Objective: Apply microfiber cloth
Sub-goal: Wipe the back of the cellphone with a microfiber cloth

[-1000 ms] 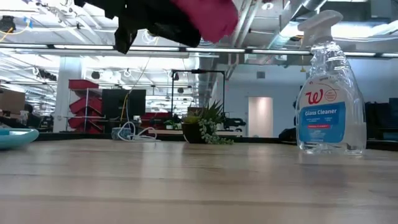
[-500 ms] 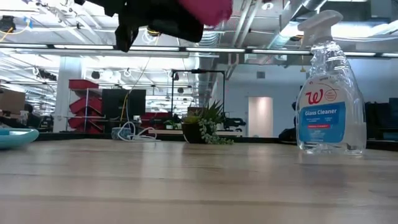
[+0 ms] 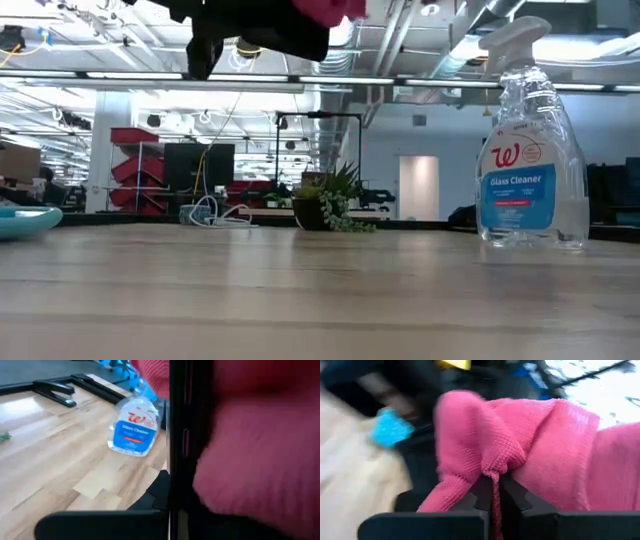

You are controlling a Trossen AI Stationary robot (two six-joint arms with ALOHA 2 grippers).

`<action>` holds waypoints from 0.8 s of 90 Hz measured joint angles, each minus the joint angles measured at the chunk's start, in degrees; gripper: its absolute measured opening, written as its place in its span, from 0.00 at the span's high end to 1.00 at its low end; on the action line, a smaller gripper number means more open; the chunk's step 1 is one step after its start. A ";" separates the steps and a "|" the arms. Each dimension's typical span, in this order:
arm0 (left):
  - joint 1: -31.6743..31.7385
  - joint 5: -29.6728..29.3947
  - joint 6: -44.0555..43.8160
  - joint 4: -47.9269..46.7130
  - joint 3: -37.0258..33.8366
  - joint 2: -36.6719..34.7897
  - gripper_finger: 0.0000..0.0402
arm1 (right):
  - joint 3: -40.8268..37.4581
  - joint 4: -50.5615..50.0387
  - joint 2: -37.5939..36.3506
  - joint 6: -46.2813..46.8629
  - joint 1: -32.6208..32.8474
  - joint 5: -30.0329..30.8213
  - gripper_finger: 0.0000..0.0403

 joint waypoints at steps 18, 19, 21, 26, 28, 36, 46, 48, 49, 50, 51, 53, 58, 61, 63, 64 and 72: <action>0.13 -0.37 0.01 -1.07 -0.13 0.24 0.99 | 0.15 -3.86 0.91 1.37 -0.72 -1.57 1.00; 0.13 -0.53 -0.08 -0.92 -0.13 0.24 0.99 | 0.15 -3.54 0.91 1.35 -0.76 -1.15 1.00; 0.13 -0.78 -0.32 -0.81 -0.13 0.22 0.99 | 0.15 -2.81 0.93 1.21 -0.84 -0.08 1.00; 0.18 -1.46 -0.72 -0.49 -0.13 0.09 0.99 | 0.16 -0.75 0.79 -0.55 -0.79 3.78 1.00; 0.20 -1.74 -0.87 -0.34 -0.10 0.04 0.99 | 0.21 0.02 0.73 -1.59 -0.75 5.18 1.00; 0.12 -2.01 -1.17 -0.15 0.00 -0.11 0.99 | 1.07 3.05 0.27 -4.85 -0.75 9.34 1.00; 0.02 -1.54 -1.30 -0.43 0.11 -0.11 0.99 | 1.24 2.76 -1.35 -6.66 -0.66 12.46 1.00; -0.08 -1.52 -1.33 -0.68 0.09 -0.11 0.99 | 1.29 2.33 -1.72 -6.77 -0.56 12.84 1.00; -0.10 -1.51 -1.34 -0.79 0.09 -0.11 0.99 | 1.29 2.06 -1.90 -6.79 -0.48 13.10 1.00; -0.11 -1.49 -1.35 -0.89 0.09 -0.11 0.99 | 1.29 1.78 -2.02 -6.81 -0.41 13.37 1.00; -0.11 -1.45 -1.34 -0.97 0.09 -0.11 0.99 | 1.29 1.50 -2.10 -6.82 -0.36 13.65 1.00; -0.11 -1.27 -1.29 -1.05 0.09 -0.11 0.99 | 1.29 1.14 -2.20 -6.84 -0.18 14.57 1.00; -0.11 -0.91 -1.09 -1.11 0.09 -0.11 0.99 | 1.29 -0.25 -2.45 -6.45 0.24 15.63 1.00; -0.12 -0.78 -0.93 -1.32 0.09 -0.11 0.99 | 1.29 -1.58 -2.70 -5.73 0.51 16.25 1.00; -0.13 -0.69 -0.87 -1.38 0.09 -0.06 0.99 | 1.29 -2.80 -2.84 -4.88 0.69 16.56 1.00; -0.13 -0.68 -0.85 -1.38 0.09 -0.03 0.99 | 1.29 -3.40 -2.90 -4.38 0.77 16.70 1.00; -0.15 -0.80 -0.74 -1.74 0.00 0.00 0.99 | 1.42 -9.25 -3.09 0.91 1.43 17.28 1.00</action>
